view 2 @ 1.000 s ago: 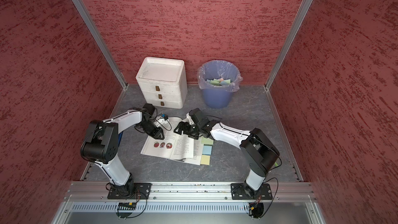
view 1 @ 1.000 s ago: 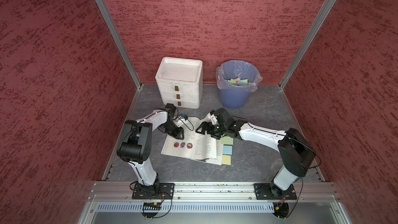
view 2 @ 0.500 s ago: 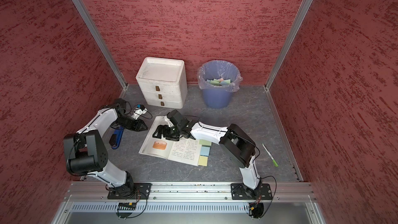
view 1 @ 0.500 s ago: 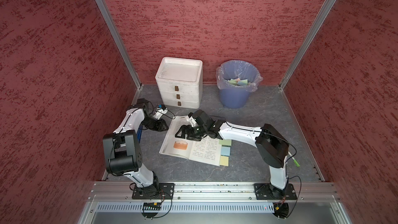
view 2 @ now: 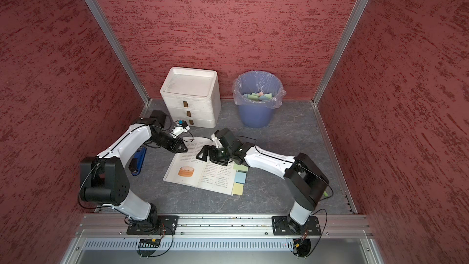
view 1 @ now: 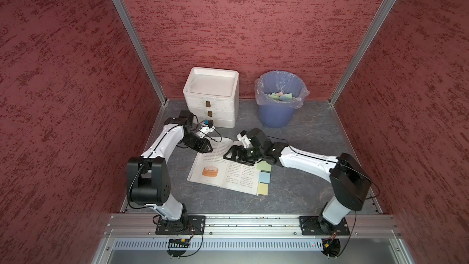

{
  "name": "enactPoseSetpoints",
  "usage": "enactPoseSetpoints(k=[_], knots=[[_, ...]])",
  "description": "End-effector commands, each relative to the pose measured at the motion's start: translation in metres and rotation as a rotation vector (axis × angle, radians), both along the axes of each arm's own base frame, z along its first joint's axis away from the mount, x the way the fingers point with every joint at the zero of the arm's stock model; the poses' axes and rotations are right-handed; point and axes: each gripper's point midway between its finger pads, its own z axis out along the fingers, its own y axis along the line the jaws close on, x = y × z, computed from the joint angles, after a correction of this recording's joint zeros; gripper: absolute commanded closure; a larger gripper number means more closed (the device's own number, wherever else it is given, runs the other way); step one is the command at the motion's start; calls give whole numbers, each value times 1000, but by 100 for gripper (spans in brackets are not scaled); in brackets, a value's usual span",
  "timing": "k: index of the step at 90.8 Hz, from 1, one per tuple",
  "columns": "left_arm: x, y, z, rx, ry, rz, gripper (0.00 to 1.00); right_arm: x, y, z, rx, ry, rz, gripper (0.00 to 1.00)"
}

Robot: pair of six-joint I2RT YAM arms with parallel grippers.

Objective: Peel off the used sticky note
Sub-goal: Turn the page of the book at the center of the board, then tear off the note from the book.

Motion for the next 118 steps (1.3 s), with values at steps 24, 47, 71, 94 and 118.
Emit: enactPoseSetpoints(k=[24, 47, 71, 94, 118], knots=[[-3, -94, -7, 11, 44, -240, 67, 6, -156, -60, -134, 93, -332, 4], [-1, -112, -13, 28, 48, -295, 67, 8, -148, -96, -58, 195, -316, 5], [0, -110, -20, 56, 46, -311, 67, 24, -126, -96, 56, 203, -277, 6], [0, -122, -28, 64, 48, -342, 67, 29, -123, -87, 57, 180, -254, 15], [7, -153, -37, 81, 45, -409, 67, 20, -125, -73, 73, 142, -231, 19]])
